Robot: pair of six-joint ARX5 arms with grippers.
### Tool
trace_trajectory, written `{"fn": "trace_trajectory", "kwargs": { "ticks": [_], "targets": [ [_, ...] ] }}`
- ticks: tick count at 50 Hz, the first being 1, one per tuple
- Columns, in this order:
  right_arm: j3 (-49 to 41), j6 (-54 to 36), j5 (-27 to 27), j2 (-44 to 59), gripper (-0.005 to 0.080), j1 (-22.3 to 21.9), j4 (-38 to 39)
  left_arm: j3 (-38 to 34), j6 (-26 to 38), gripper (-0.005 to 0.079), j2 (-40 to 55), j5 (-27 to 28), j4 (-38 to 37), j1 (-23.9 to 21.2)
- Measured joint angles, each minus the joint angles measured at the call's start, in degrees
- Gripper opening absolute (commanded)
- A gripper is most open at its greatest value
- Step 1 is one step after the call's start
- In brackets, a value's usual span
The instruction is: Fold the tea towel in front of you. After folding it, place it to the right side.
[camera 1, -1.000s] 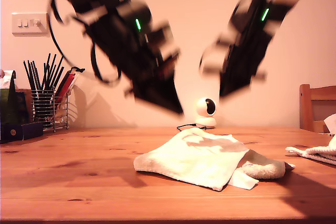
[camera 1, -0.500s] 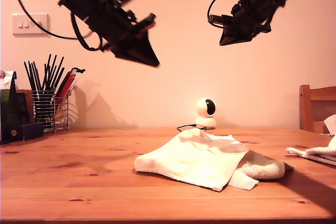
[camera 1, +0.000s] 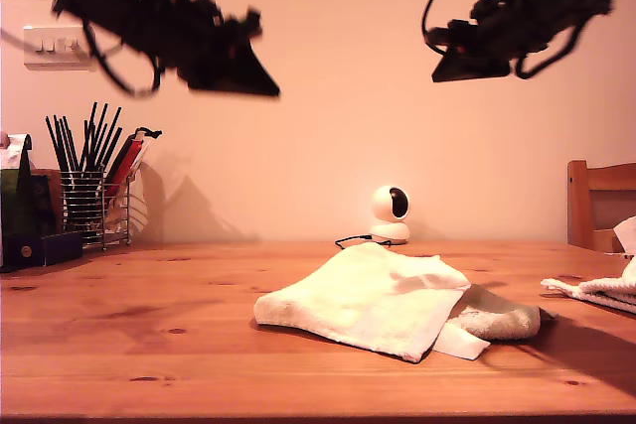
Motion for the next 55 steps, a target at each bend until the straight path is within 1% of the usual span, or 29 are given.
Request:
{"fn": "trace_trajectory", "kwargs": {
  "ticks": [4, 8, 13, 17, 19, 20, 22, 24, 26, 28, 29, 30, 33, 36, 42, 55],
  "targets": [
    [-5.6, -2.3, 0.1, -3.4, -0.0011, 0.0, 0.0, -3.3, -0.2, -0.0019, -0.4, -1.9, -0.2, -3.4],
    [-9.3, -3.7, 2.2, -6.2, -0.0011, 0.0, -0.9, -4.2, -0.2, -0.0019, -0.5, -3.9, -2.2, -7.2],
    [-10.3, -4.1, 3.4, -8.5, -0.0011, 0.0, -4.3, -4.2, -0.2, -0.0019, -0.7, -7.8, -3.9, -12.0],
    [-10.3, -5.1, 4.0, -9.5, -0.0011, 0.0, -4.8, -4.2, -0.2, -0.0017, -0.9, -11.6, -5.9, -15.4],
    [-10.3, -5.3, 4.2, -9.7, -0.0011, 0.0, -4.5, -4.2, -0.2, 0.0006, -0.9, -13.0, -6.8, -16.7],
    [-10.3, -5.4, 4.3, -9.8, -0.0011, 0.1, -4.5, -4.2, -0.2, 0.0034, -0.9, -13.5, -7.3, -17.4],
    [-10.3, -5.5, 4.3, -9.8, -0.0011, 0.2, -4.2, -4.2, -0.9, 0.0135, -0.9, -14.0, -8.3, -18.6],
    [-10.3, -5.5, 4.4, -9.8, -0.0011, 0.4, -4.1, -4.2, -1.8, 0.0294, -0.9, -14.3, -8.9, -19.6],
    [-10.3, -5.5, 4.4, -9.8, -0.0011, 0.4, -3.9, -4.2, -2.8, 0.0427, -0.9, -14.4, -9.4, -20.3],
    [-10.3, -5.5, 4.4, -9.8, -0.0011, 0.4, -3.4, -4.2, -4.0, 0.0512, -0.9, -15.5, -9.7, -20.8],
    [-10.3, -5.5, 4.4, -9.8, -0.0011, 0.4, -3.1, -4.2, -4.0, 0.053, -0.9, -16.3, -9.9, -20.9],
    [-10.3, -5.4, 4.4, -9.8, -0.0011, 0.4, -2.9, -4.2, -5.7, 0.0536, -0.8, -17.2, -10.0, -21.1],
    [-10.3, -5.5, 4.4, -9.8, -0.0011, 0.4, -2.5, -4.2, -7.3, 0.0536, -0.7, -20.1, -10.1, -21.6],
    [-10.3, -5.5, 4.4, -9.8, -0.0011, 0.4, -2.4, -4.2, -8.6, 0.0536, -0.4, -21.9, -10.2, -22.1],
    [-10.3, -5.4, 4.4, -9.8, -0.0011, 0.4, -2.3, -4.2, -9.9, 0.0536, 1.4, -22.8, -9.9, -22.9],
    [-10.3, -5.4, 4.4, -9.8, -0.0011, 0.4, -2.2, -4.1, -11.3, 0.0536, 7.2, -23.9, -9.6, -26.4]
  ]
}}
